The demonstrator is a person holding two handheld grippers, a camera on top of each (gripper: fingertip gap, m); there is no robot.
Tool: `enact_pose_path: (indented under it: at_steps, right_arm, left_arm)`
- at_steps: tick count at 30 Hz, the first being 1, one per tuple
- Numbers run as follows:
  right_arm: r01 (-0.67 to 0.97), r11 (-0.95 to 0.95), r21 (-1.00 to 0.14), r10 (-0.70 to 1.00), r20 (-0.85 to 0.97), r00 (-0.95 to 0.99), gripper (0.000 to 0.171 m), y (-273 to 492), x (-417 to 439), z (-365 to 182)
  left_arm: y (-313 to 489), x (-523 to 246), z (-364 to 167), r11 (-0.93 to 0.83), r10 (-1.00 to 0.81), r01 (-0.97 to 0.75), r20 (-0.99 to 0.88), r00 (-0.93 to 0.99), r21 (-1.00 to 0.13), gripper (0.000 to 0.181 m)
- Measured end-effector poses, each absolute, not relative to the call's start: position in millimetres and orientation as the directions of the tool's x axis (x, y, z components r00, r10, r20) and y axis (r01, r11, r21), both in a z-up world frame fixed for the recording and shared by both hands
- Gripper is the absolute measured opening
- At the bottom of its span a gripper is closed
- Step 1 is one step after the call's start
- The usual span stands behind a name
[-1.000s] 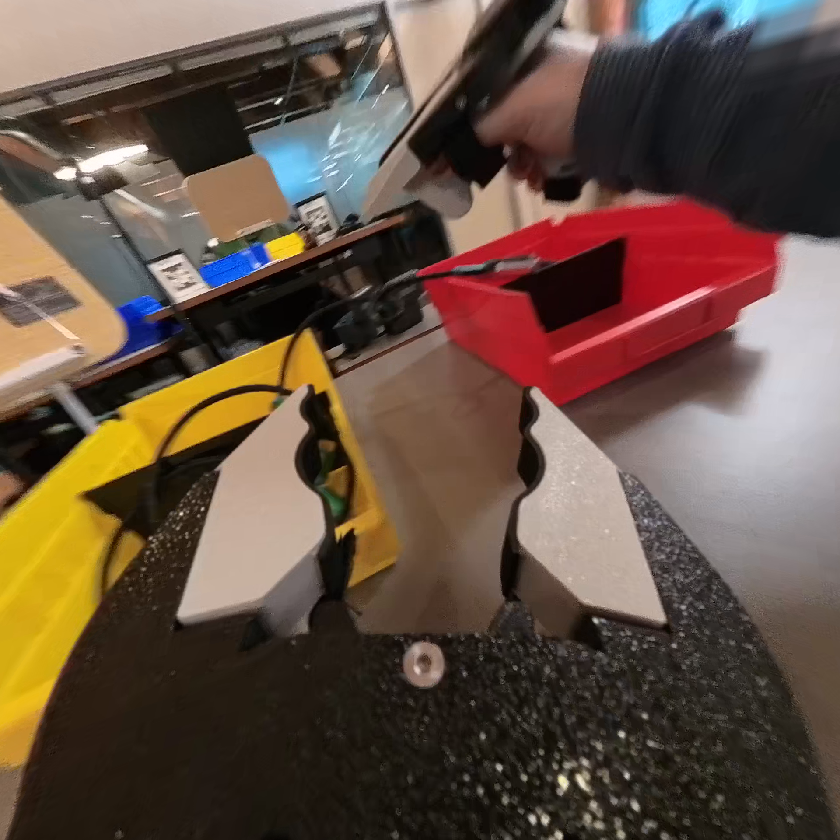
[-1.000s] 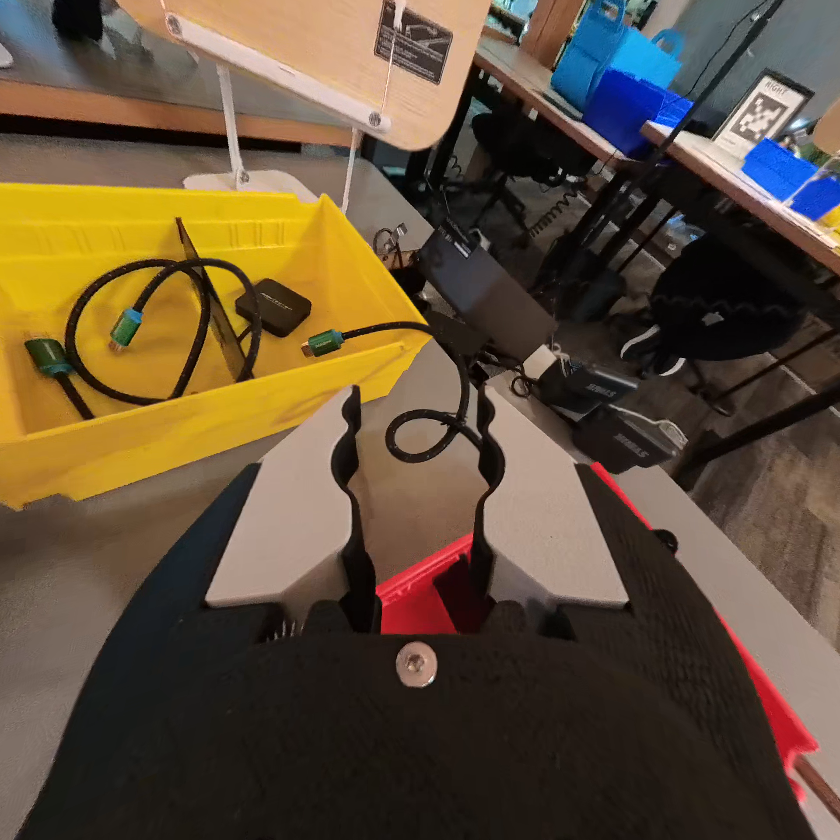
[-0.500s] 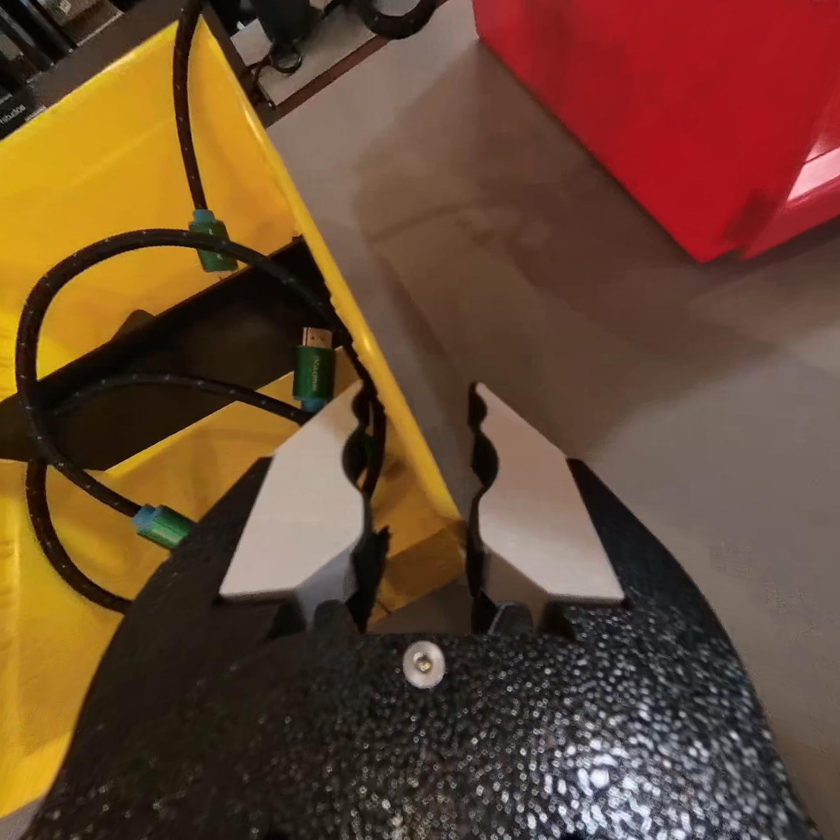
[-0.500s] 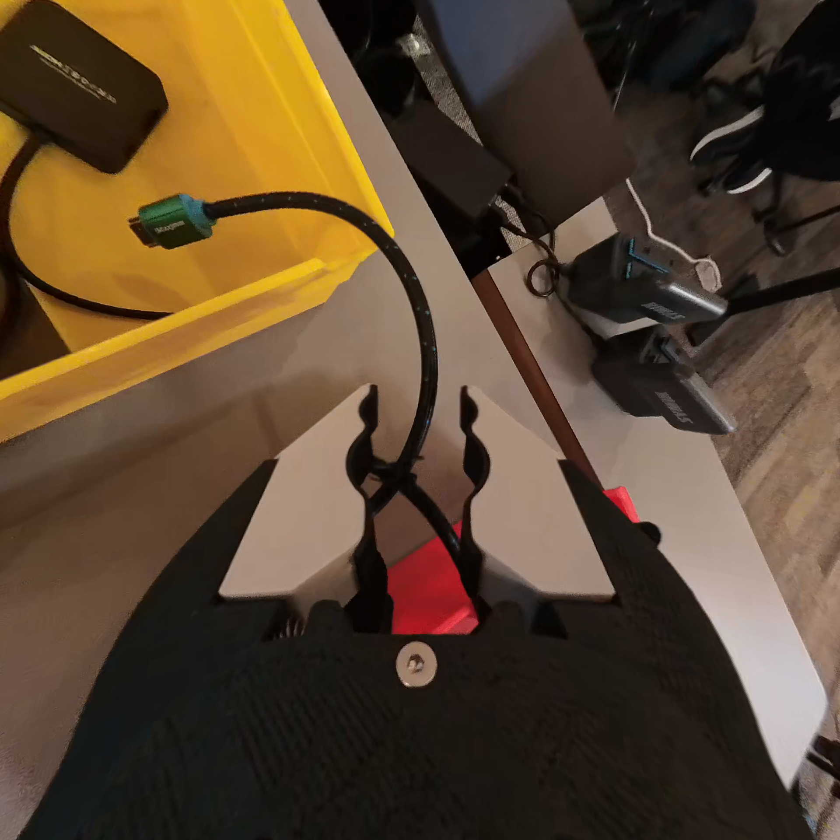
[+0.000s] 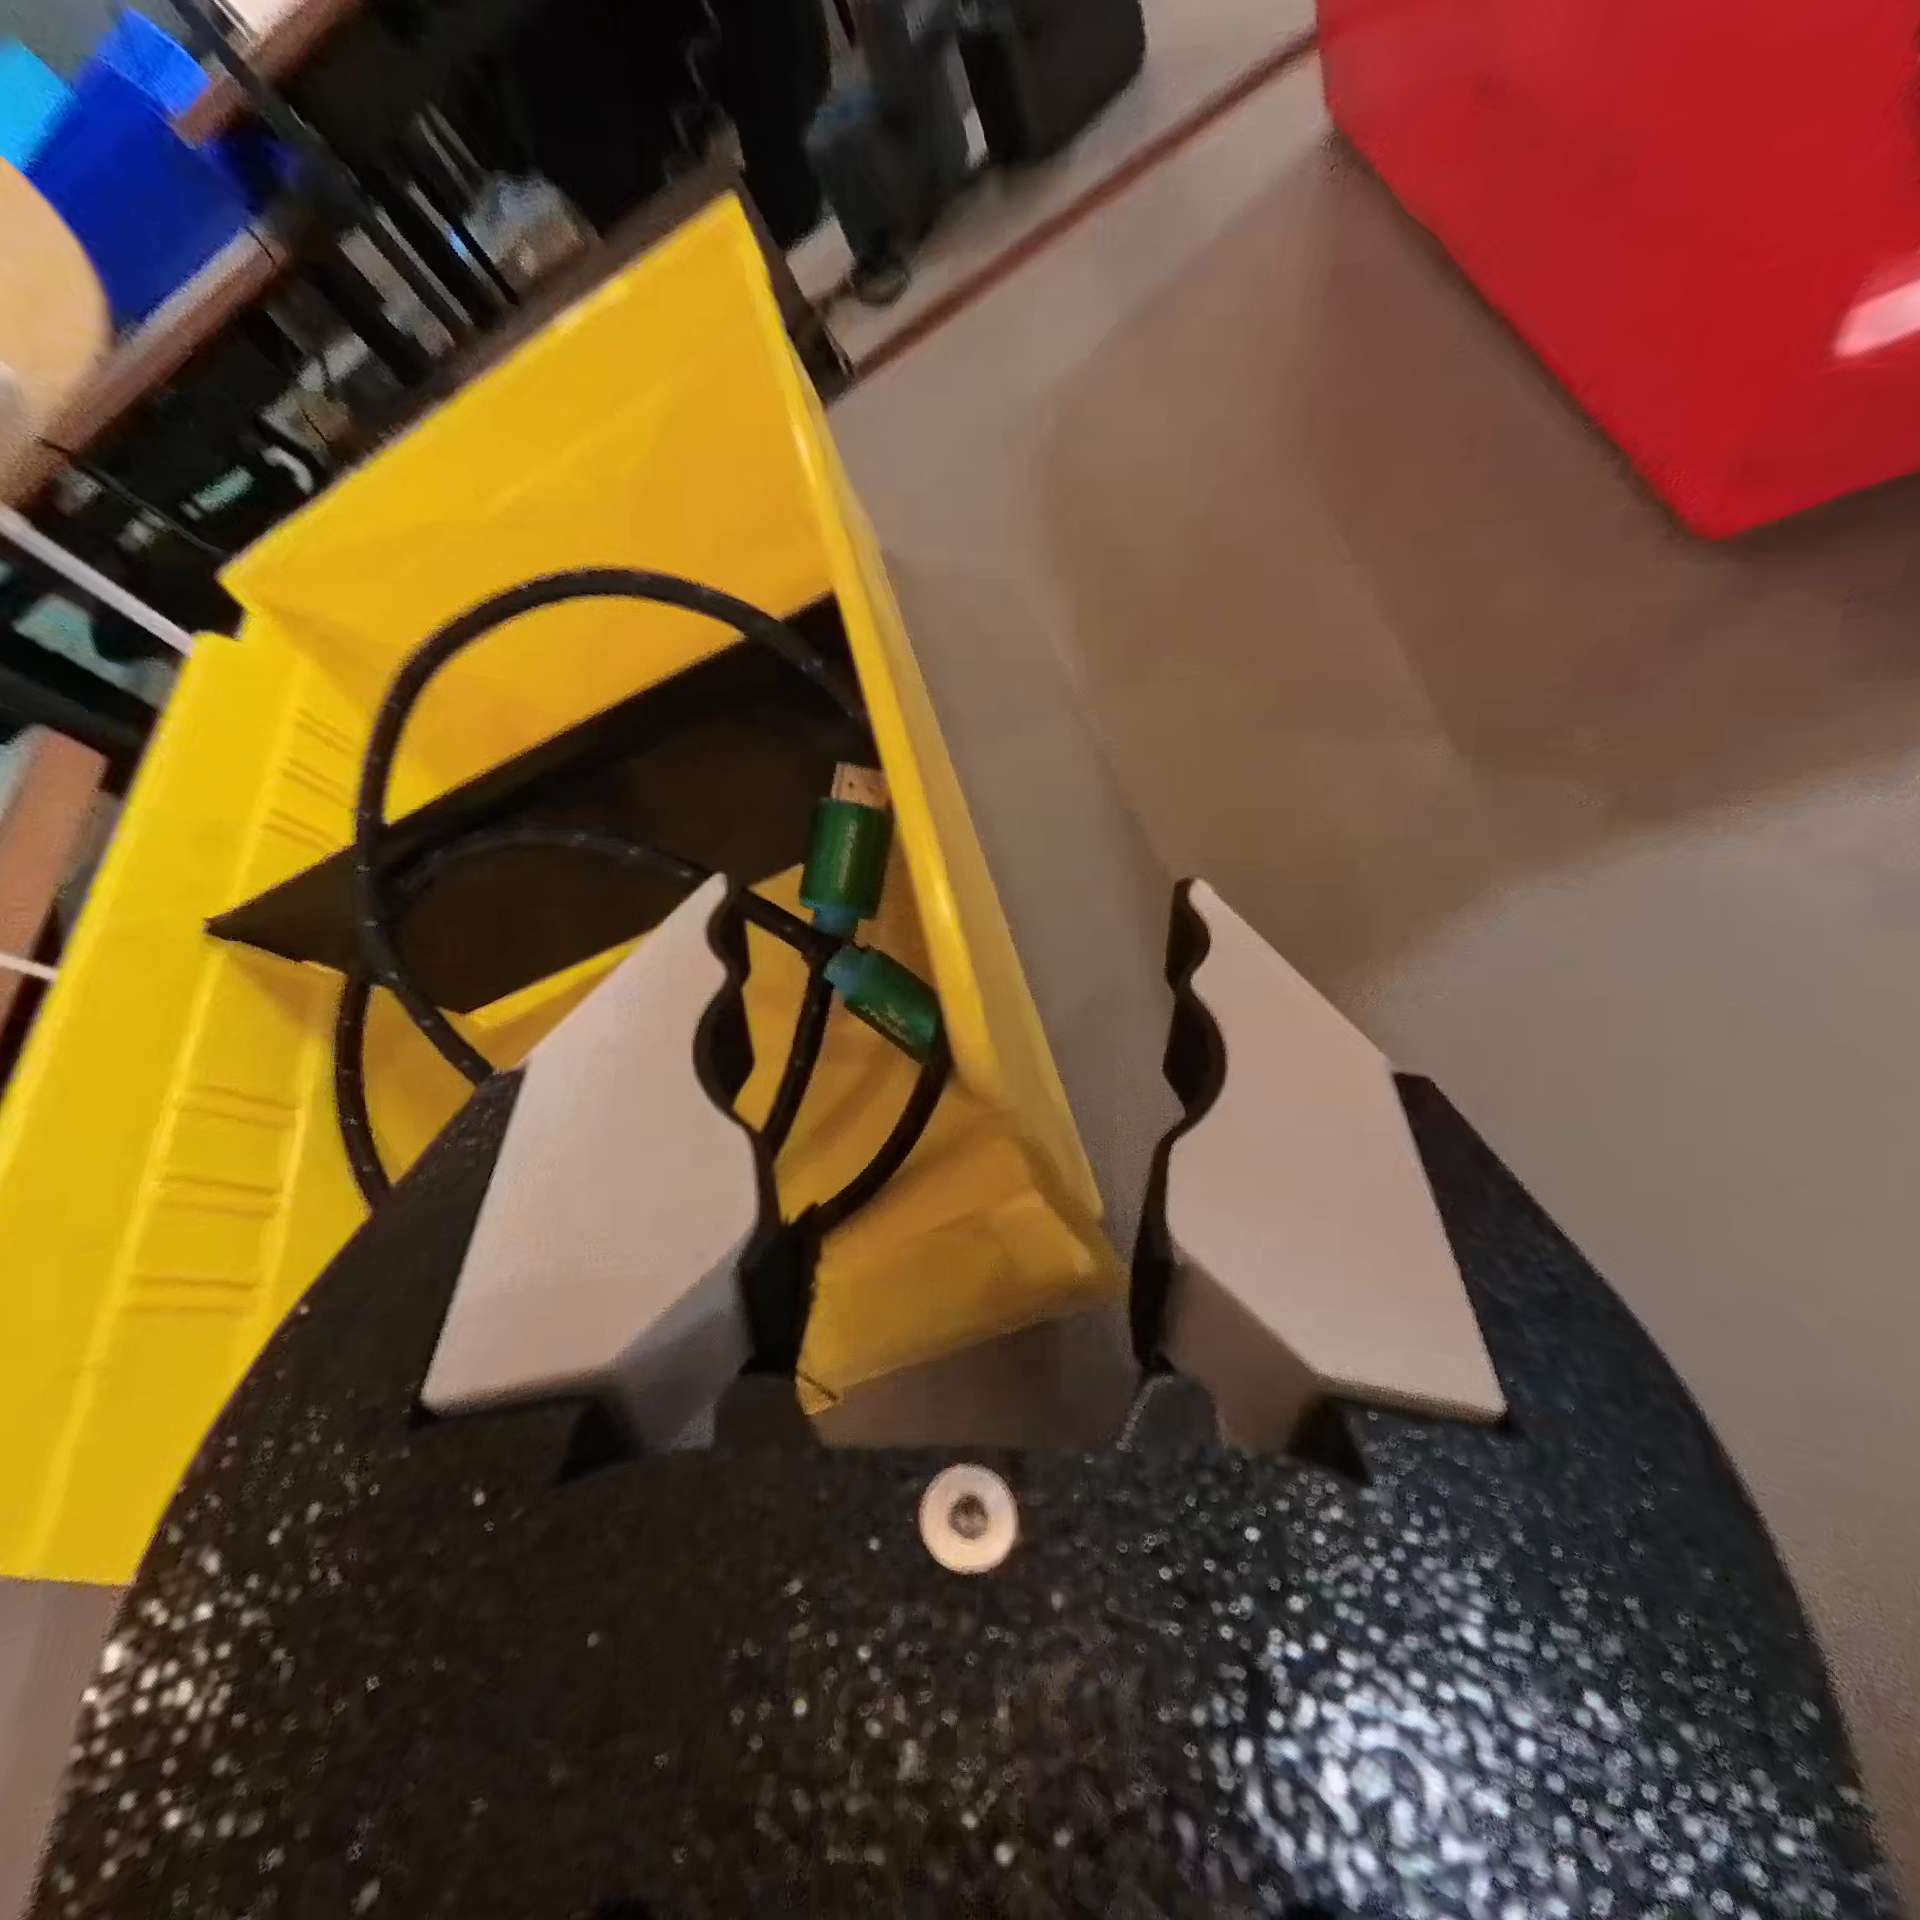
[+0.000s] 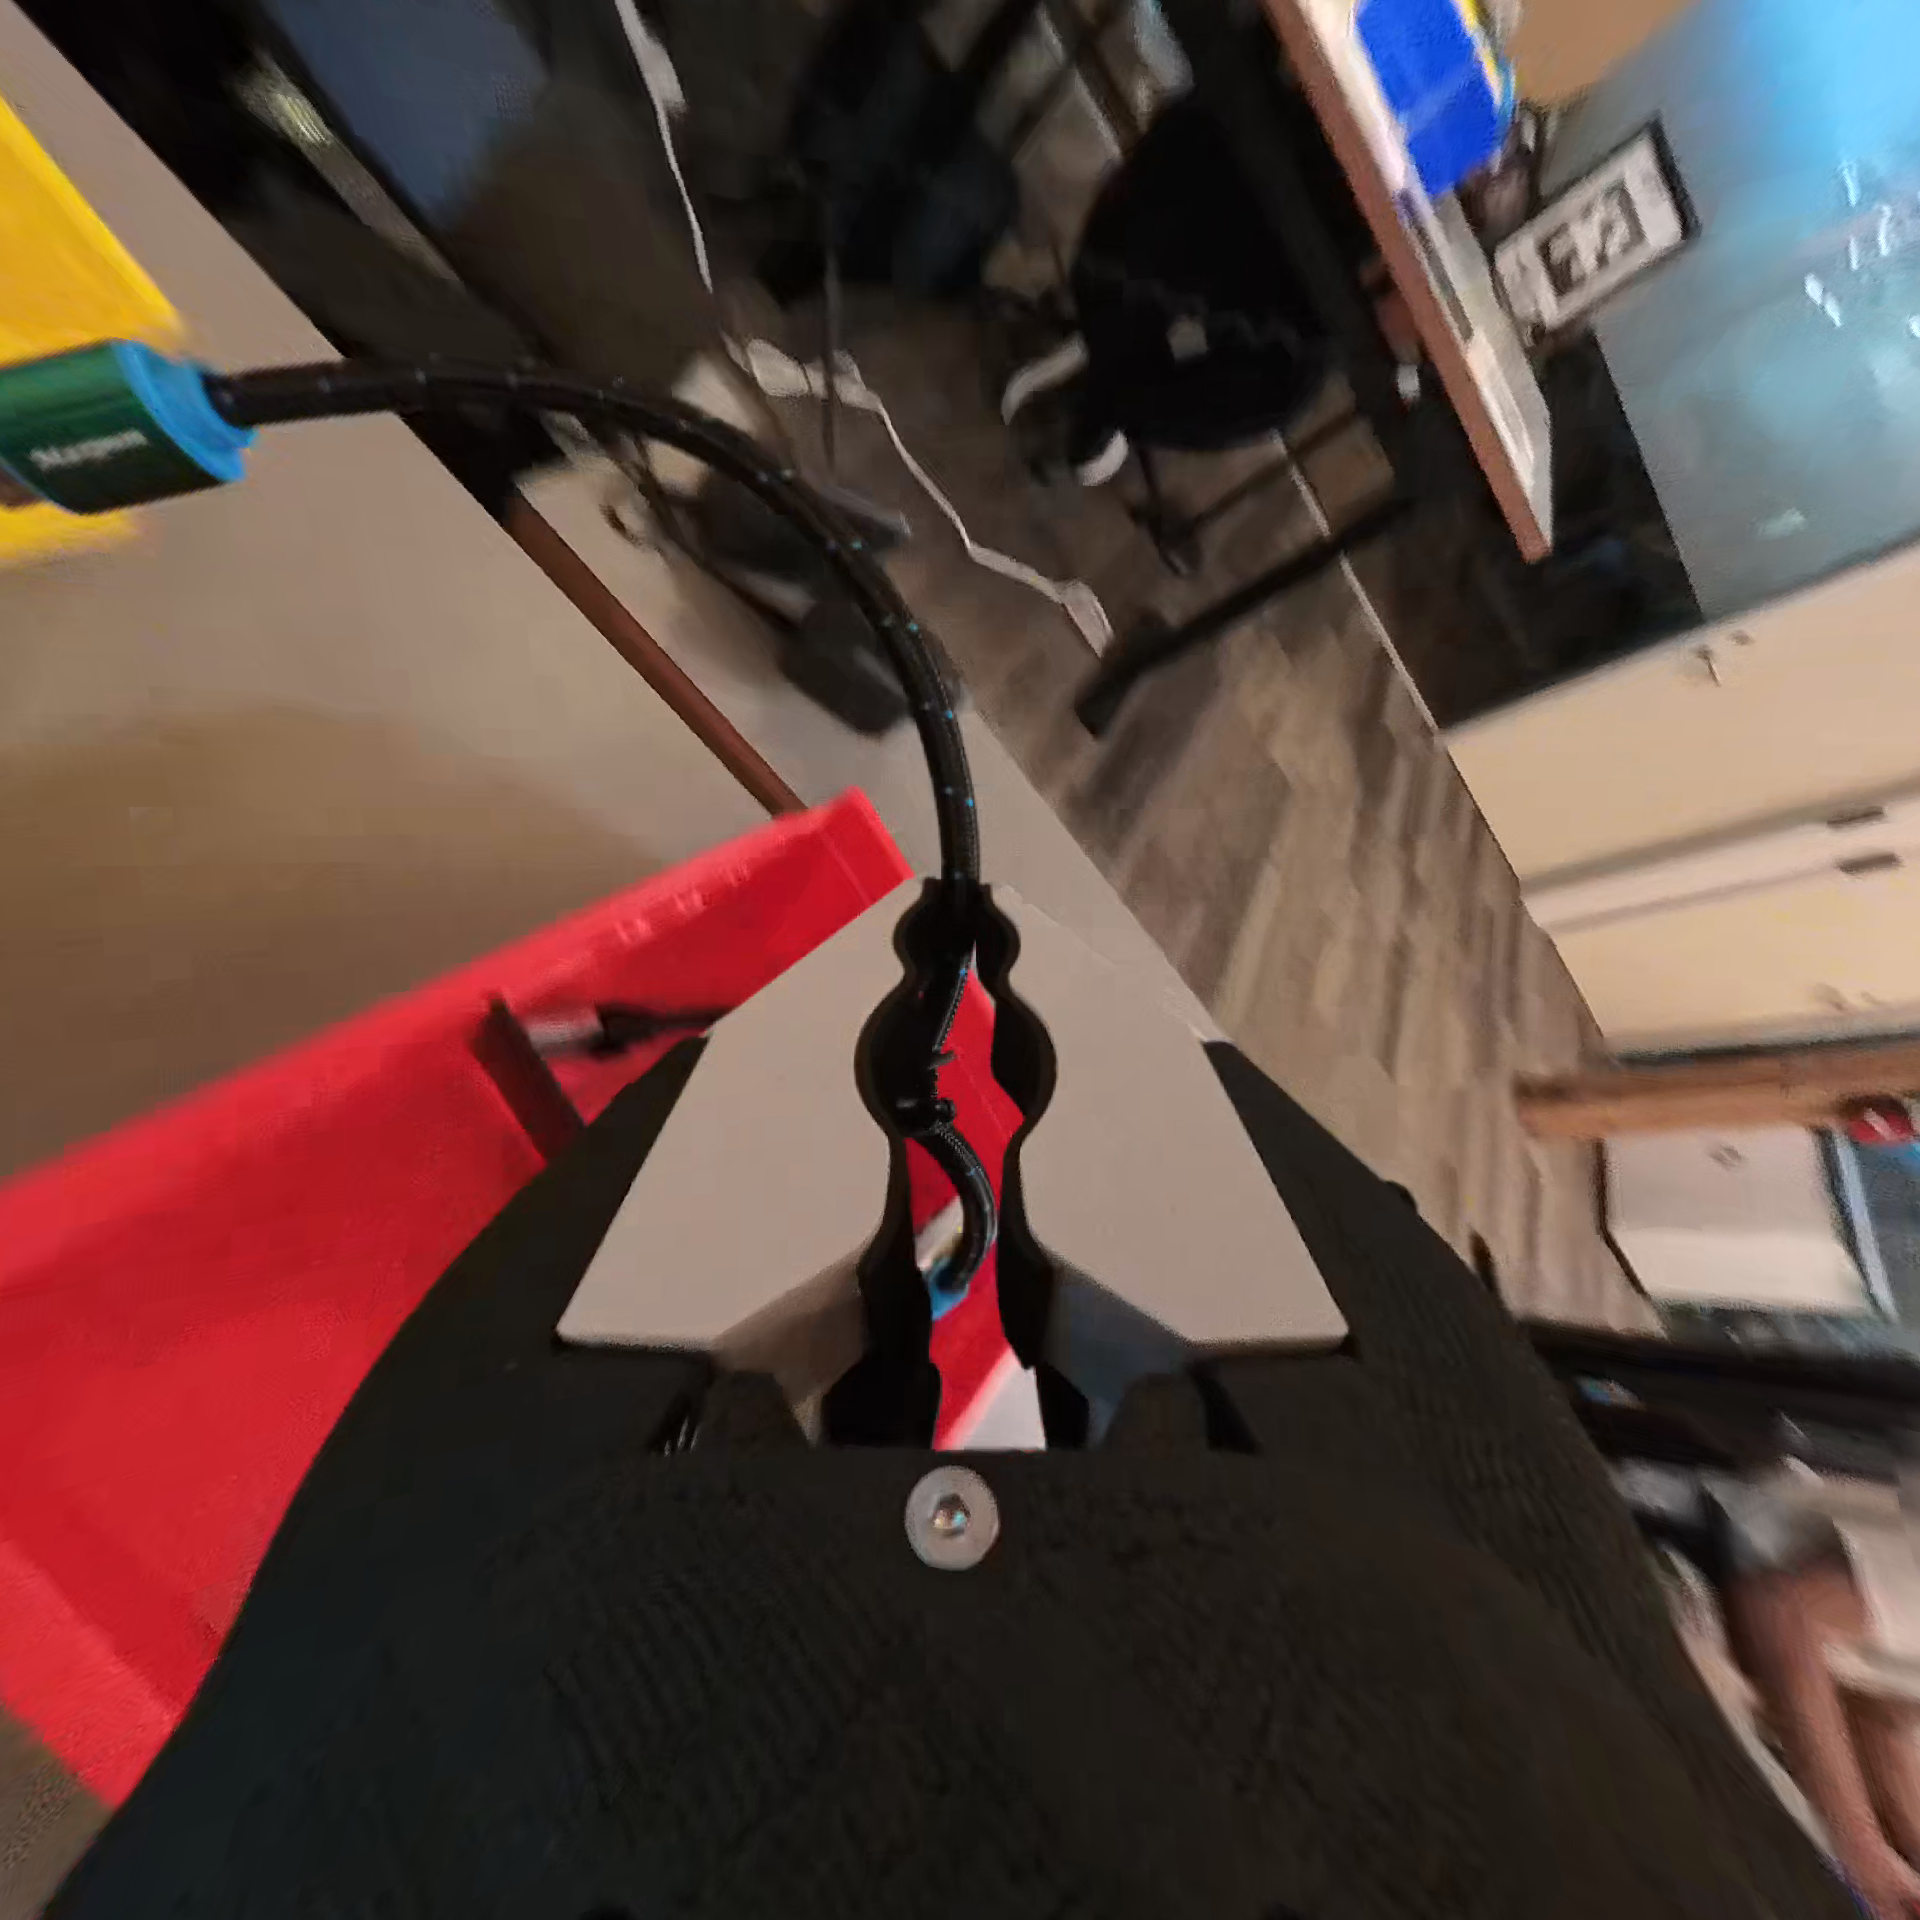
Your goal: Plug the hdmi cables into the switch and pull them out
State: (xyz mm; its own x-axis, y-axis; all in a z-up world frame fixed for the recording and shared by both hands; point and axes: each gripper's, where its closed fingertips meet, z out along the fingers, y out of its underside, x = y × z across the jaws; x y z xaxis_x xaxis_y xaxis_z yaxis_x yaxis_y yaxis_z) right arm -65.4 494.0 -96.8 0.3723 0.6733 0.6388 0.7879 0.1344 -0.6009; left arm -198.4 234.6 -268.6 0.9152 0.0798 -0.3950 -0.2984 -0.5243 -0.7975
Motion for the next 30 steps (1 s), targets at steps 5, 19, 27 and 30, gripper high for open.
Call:
enact_pose_path:
  at_steps: [5,19,27,30]
  right_arm:
    - [0.928,-0.103,-0.359,0.651,0.681,0.335,0.006,526.5,-0.4,-117.3]
    - [0.418,-0.45,-0.789,0.688,-0.008,0.726,0.005,549.8,19.0,-117.9]
    - [0.337,-0.422,-0.841,0.709,-0.075,0.702,0.005,530.3,52.1,-102.6]
    - [0.348,-0.398,-0.849,0.71,-0.044,0.703,0.005,528.2,59.2,-100.1]
  left_arm:
    - [231.1,-190.7,-252.6,-0.429,0.086,-0.32,-0.391,0.916,-0.845,0.074]
    - [234.2,-132.5,-214.5,-0.173,-0.018,-0.515,-0.52,0.854,-0.839,0.065]
    - [358.8,-20.3,-196.3,-0.163,-0.356,-0.388,-0.313,0.881,-0.907,0.072]
    - [425.2,-18.5,-225.9,-0.321,-0.354,-0.362,-0.243,0.903,-0.875,0.071]
